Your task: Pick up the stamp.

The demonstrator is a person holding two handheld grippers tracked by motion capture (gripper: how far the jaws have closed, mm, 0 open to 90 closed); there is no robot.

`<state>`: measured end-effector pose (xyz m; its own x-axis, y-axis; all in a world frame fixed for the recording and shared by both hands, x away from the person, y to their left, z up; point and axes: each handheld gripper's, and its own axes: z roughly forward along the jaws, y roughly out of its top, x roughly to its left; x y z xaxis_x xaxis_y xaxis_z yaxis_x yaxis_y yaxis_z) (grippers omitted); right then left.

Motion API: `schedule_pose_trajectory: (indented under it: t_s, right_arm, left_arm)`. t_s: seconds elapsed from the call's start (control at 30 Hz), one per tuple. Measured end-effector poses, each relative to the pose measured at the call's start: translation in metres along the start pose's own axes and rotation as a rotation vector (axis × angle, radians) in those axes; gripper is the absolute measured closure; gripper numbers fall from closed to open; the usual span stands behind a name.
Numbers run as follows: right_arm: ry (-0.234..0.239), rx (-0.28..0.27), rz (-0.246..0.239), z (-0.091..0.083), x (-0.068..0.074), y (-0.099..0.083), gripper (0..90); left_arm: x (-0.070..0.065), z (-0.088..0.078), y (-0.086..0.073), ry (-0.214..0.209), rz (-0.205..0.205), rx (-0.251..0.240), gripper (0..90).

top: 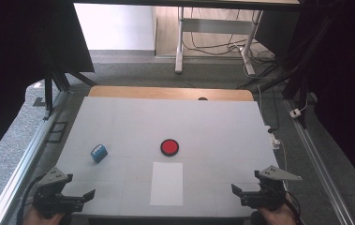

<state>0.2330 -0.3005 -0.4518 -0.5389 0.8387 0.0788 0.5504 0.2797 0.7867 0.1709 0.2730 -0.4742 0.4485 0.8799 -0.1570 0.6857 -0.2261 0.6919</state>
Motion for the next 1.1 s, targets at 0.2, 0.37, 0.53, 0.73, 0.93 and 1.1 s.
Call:
schedule_pose_trajectory:
  t_s: [0.2,0.37,0.53,0.73,0.93,1.1]
  right_arm:
    - [-0.011,0.005,-0.038,0.0011,0.0042,-0.0002,0.0]
    - [-0.024,0.026,-0.036,-0.0002,0.0051,-0.0005,0.0]
    - [-0.016,0.031,-0.046,0.0009,0.0061,-0.0004,0.0]
    - [-0.012,0.038,-0.064,0.0018,0.0076,-0.0003,0.0]
    - [-0.009,0.047,-0.079,0.0029,0.009,-0.0001,0.0]
    - [-0.003,0.046,-0.075,0.0021,0.008,-0.0003,0.0]
  left_arm:
    - [0.0007,-0.0002,0.0,-0.001,0.001,-0.004,0.0]
    - [0.0011,0.0002,0.0002,0.006,-0.007,-0.004,0.0]
    - [0.0013,0.0014,0.0006,0.017,-0.017,0.013,0.0]
    - [-0.0005,0.0023,0.0008,0.024,-0.003,0.018,0.0]
    - [0.001,0.0012,0.0007,0.018,-0.016,0.016,0.0]
    - [0.004,-0.0013,0.0007,0.006,-0.036,-0.01,0.0]
